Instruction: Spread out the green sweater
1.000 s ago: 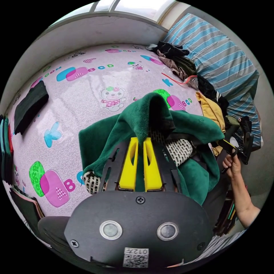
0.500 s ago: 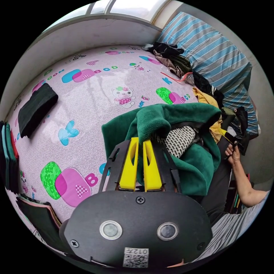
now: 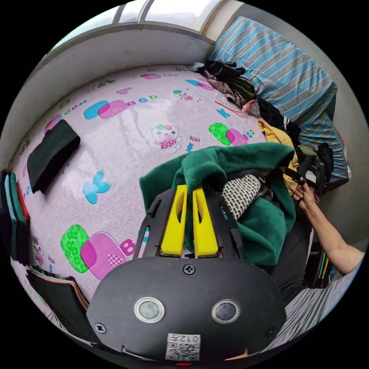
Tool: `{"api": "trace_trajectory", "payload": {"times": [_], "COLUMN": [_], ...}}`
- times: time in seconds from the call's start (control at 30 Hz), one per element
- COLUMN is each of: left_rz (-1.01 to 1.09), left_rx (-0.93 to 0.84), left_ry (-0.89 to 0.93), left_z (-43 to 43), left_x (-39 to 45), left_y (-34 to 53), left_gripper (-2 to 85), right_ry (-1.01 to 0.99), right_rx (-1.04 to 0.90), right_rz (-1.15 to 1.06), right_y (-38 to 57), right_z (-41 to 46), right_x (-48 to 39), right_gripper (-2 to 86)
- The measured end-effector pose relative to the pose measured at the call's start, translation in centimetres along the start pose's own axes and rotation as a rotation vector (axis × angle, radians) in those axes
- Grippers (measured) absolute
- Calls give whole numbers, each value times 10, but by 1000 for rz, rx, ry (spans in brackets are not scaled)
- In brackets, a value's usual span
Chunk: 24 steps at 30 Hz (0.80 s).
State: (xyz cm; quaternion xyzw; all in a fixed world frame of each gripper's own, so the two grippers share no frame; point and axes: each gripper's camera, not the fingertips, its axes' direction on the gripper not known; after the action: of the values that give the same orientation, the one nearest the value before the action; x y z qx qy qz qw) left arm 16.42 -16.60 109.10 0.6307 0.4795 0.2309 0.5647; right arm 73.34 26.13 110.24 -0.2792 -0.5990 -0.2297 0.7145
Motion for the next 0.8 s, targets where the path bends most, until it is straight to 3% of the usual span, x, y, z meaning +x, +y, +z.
{"api": "trace_trajectory", "payload": {"times": [0.33, 0.57, 0.8], "left_rz": [119, 145, 174], "left_rx": [339, 622, 768], "left_ry": [-316, -401, -483], "left_z": [-193, -344, -425], "left_x": [50, 100, 154], "left_y": [-14, -3, 28], "left_gripper": [-1, -2, -2], "right_ry": [154, 194, 259], "right_rx": [254, 525, 629], "right_rz": [-224, -374, -481], "right_y": [-65, -86, -63], "right_z": [-150, -294, -340], "right_x": [-113, -212, -272], "right_gripper": [0, -3, -3]}}
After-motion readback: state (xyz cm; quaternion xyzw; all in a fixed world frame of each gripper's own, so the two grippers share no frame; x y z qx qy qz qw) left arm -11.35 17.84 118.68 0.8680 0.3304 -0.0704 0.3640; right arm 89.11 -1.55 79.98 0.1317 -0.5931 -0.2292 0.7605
